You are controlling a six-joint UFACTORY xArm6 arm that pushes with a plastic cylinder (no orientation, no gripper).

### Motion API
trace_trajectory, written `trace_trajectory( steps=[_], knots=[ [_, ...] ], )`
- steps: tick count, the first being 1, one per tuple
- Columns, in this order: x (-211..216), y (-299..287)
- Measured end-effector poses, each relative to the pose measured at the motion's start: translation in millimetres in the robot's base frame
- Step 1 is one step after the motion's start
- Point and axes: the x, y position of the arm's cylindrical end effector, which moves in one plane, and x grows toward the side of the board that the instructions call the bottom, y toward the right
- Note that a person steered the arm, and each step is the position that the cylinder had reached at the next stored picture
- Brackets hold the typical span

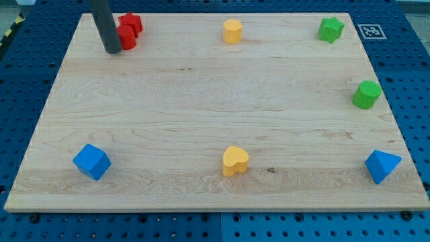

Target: Move yellow heart into the yellow hexagon

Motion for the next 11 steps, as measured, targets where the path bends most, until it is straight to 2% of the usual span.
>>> trace_trajectory(
  steps=[1, 3, 5, 6, 8, 10, 11],
  knots=[
    [12.8, 17.8],
    [85.4, 98.8],
    [217.9, 91.6],
    [266.2, 121.7],
    [280.7, 240.1],
    [228.3, 255.6],
    [250.9, 253.5]
  ],
)
